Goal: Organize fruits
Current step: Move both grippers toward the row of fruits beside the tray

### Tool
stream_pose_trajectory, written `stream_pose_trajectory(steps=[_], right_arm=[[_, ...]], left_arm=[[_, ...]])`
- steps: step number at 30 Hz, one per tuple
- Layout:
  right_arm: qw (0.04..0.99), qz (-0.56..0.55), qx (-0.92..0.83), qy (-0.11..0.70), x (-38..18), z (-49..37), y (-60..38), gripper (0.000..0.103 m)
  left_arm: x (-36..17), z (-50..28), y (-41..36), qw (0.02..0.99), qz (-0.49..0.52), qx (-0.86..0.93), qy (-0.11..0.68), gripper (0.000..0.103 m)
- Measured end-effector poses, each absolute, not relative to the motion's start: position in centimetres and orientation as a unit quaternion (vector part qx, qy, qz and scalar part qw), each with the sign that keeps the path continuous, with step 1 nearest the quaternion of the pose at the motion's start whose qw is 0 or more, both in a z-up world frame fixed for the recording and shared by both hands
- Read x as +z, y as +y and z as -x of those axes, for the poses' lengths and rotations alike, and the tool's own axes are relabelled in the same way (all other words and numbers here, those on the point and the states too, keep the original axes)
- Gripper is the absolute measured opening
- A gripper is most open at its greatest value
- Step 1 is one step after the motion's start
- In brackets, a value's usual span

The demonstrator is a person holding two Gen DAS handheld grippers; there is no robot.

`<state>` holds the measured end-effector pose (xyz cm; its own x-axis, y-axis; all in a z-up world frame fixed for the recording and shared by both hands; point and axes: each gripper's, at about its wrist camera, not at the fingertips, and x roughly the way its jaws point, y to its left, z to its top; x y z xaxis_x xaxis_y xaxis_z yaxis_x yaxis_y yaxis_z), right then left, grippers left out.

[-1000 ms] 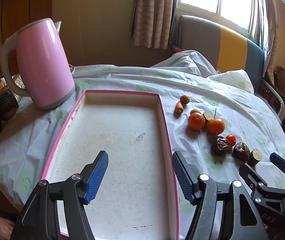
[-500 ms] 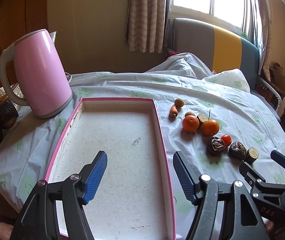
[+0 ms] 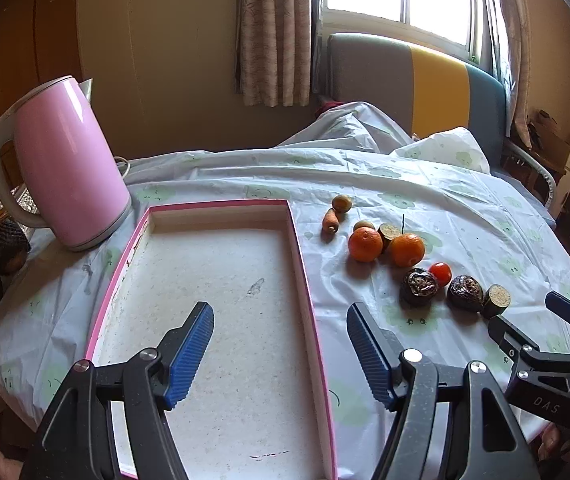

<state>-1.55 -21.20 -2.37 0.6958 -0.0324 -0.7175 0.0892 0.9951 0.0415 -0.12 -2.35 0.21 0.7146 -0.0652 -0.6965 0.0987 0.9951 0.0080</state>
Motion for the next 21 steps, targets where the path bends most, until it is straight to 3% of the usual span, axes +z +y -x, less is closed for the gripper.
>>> stream_pose_trajectory(steps=[11,16,18,21], right_arm=[[0.919,-0.051,-0.037,0.389,-2.8,1.7,-23.0,0.100],[0.917,-0.064,-0.035,0.391,-3.1,1.7,-24.2,0.088],[0.914,-0.075,-0.034,0.398,-3.5,1.6,-24.8,0.076],[0.909,-0.087,-0.034,0.406,-4.1,1.6,-25.6,0.068]], left_arm=[[0.1,-0.3,-4.0,0.921,-0.036,-0.073,0.380,0.081],[0.0,-0.6,-4.5,0.916,-0.028,-0.092,0.390,0.081],[0.0,-0.8,-4.8,0.915,-0.025,-0.100,0.390,0.081],[-0.1,-0.9,-5.3,0.913,-0.024,-0.110,0.391,0.082]])
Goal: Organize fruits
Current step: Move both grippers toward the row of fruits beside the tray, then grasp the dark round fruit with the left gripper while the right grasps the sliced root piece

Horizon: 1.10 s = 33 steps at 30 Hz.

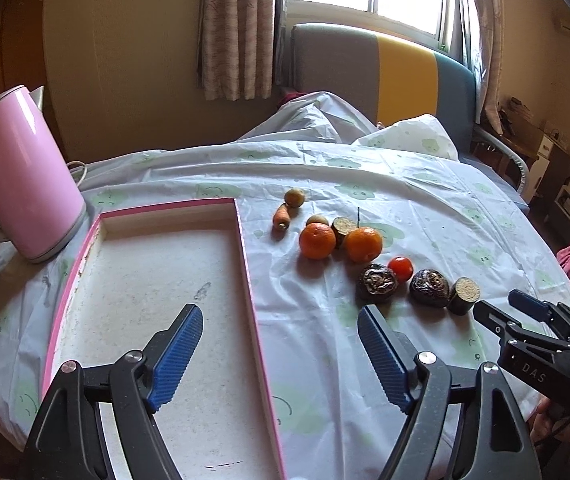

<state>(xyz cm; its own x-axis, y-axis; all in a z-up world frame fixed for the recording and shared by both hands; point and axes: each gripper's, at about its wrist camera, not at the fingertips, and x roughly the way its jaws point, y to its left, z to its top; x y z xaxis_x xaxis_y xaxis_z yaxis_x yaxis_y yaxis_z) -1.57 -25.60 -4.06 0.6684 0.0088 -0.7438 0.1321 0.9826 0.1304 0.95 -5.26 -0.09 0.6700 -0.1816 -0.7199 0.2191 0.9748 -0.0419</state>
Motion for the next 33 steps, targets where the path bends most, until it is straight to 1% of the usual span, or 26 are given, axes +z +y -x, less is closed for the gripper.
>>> stream_pose_trajectory(steps=[1,2,6,8,10,14,15,16,17,20,21,22,23,33], right_arm=[[0.908,-0.091,-0.033,0.407,-4.2,1.6,-25.8,0.068],[0.907,-0.095,-0.031,0.409,-4.3,1.6,-26.0,0.065],[0.901,-0.111,-0.022,0.418,-4.9,1.3,-26.6,0.050],[0.900,-0.115,-0.017,0.420,-5.2,1.2,-26.7,0.047],[0.896,-0.123,-0.011,0.426,-5.6,0.7,-26.8,0.047],[0.892,-0.114,-0.004,0.437,-6.2,-0.7,-26.8,0.047],[0.892,-0.111,0.002,0.438,-6.3,-1.1,-26.7,0.047],[0.894,-0.099,-0.001,0.438,-6.4,-1.5,-26.5,0.047],[0.894,-0.087,-0.004,0.439,-6.6,-1.8,-26.2,0.047],[0.895,-0.078,-0.002,0.439,-6.9,-2.6,-26.1,0.047],[0.896,-0.077,-0.001,0.438,-7.0,-2.6,-26.1,0.044],[0.895,-0.078,-0.001,0.439,-7.1,-2.6,-26.1,0.038],[0.896,-0.082,0.000,0.437,-7.2,-2.6,-26.3,0.037],[0.899,-0.092,0.008,0.427,-7.3,-2.3,-26.6,0.037]], left_arm=[[-0.2,-1.1,-5.4,0.911,-0.022,-0.115,0.396,0.085],[-0.4,-1.2,-5.6,0.908,-0.020,-0.121,0.400,0.084],[-1.1,-1.5,-5.9,0.896,-0.010,-0.137,0.422,0.084],[-1.5,-1.8,-5.9,0.889,0.004,-0.144,0.435,0.079],[-1.9,-2.1,-5.8,0.881,0.014,-0.146,0.449,0.074],[-2.4,-2.5,-5.9,0.870,0.023,-0.155,0.467,0.068],[-2.5,-2.7,-6.1,0.866,0.021,-0.162,0.472,0.064],[-2.5,-2.8,-6.5,0.863,0.016,-0.170,0.476,0.057],[-2.5,-3.0,-6.9,0.861,0.011,-0.176,0.477,0.055],[-2.6,-3.9,-7.9,0.854,0.010,-0.190,0.483,0.053],[-2.7,-4.3,-8.3,0.851,0.012,-0.193,0.488,0.051],[-2.9,-4.7,-8.7,0.849,0.015,-0.198,0.490,0.051],[-3.1,-4.9,-9.1,0.847,0.015,-0.203,0.491,0.051],[-5.7,-8.1,-13.6,0.834,-0.018,-0.209,0.511,0.051]])
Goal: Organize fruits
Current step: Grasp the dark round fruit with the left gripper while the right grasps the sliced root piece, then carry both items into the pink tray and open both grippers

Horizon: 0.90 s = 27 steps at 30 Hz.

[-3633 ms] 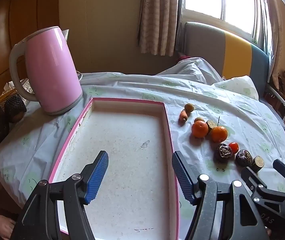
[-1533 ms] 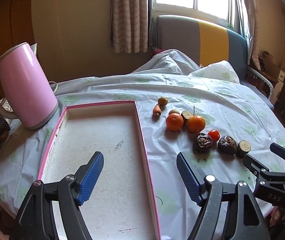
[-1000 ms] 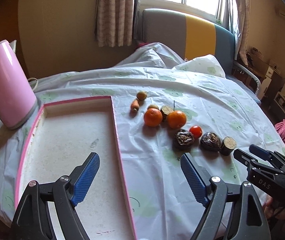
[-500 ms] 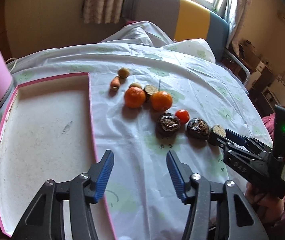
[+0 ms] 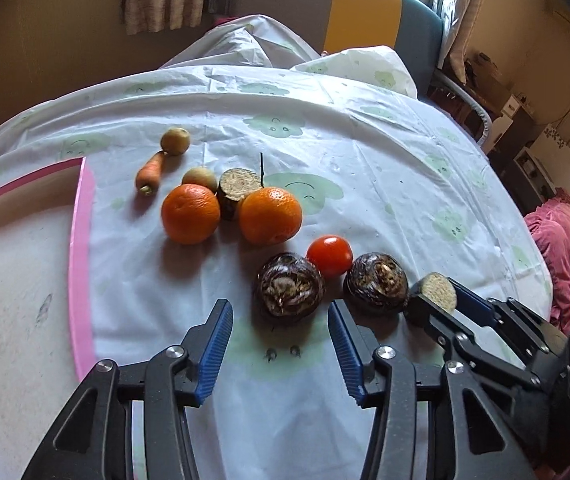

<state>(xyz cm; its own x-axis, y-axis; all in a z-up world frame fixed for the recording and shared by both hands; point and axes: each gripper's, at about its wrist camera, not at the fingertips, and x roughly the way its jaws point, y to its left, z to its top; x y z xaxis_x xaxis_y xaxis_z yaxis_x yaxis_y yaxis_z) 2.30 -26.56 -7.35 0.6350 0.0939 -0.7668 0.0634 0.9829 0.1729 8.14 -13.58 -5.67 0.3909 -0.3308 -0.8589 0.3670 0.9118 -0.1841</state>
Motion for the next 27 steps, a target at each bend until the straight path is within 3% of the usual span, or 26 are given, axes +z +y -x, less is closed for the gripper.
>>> stream_pose_trajectory(steps=[5,7,15,22,27], right_arm=[[0.899,-0.086,0.009,0.429,-7.3,-2.4,-26.5,0.038],[0.898,-0.087,0.011,0.431,-7.4,-2.5,-26.5,0.039],[0.895,-0.088,0.014,0.437,-7.6,-2.7,-26.6,0.037],[0.896,-0.061,0.002,0.440,-7.5,-2.7,-25.8,0.037],[0.896,-0.051,0.000,0.442,-7.4,-2.7,-25.6,0.037]], left_arm=[[-7.1,-9.6,-14.4,0.826,-0.014,-0.208,0.524,0.051],[-7.0,-9.5,-14.4,0.831,-0.014,-0.215,0.514,0.043],[-5.4,-7.0,-12.5,0.843,-0.003,-0.216,0.493,0.043],[-1.4,-5.9,-6.9,0.878,0.020,-0.167,0.447,0.043],[-1.9,-6.9,-0.9,0.893,0.021,-0.072,0.444,0.043]])
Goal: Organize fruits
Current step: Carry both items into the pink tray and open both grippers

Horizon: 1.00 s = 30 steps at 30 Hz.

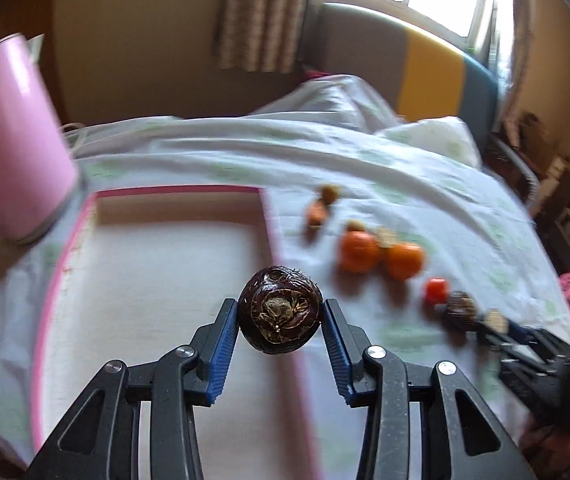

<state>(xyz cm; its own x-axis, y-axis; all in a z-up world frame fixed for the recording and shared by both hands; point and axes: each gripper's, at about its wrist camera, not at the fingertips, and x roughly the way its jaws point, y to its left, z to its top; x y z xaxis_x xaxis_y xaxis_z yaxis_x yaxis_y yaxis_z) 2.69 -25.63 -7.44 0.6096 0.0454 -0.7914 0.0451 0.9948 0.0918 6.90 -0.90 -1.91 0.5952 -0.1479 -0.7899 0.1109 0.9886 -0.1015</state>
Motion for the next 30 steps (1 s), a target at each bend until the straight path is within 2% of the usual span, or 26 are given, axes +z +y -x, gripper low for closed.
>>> stream_pose_trajectory(steps=[8,13,21,30], right_arm=[[0.894,-0.033,-0.010,0.448,-7.3,-2.8,-25.0,0.037],[0.892,-0.034,-0.016,0.450,-6.9,-2.8,-24.9,0.037],[0.903,-0.035,-0.013,0.428,-4.4,-2.0,-24.9,0.036],[0.898,-0.051,0.103,0.424,-2.4,-2.6,-19.5,0.037]], left_arm=[[-4.6,-8.7,5.5,0.879,0.044,0.032,0.473,0.043],[-3.9,-7.5,5.6,0.887,0.041,0.030,0.458,0.047],[-2.9,-5.7,4.9,0.892,0.051,0.010,0.450,0.048],[-2.7,-4.2,4.9,0.892,0.060,0.001,0.449,0.048]])
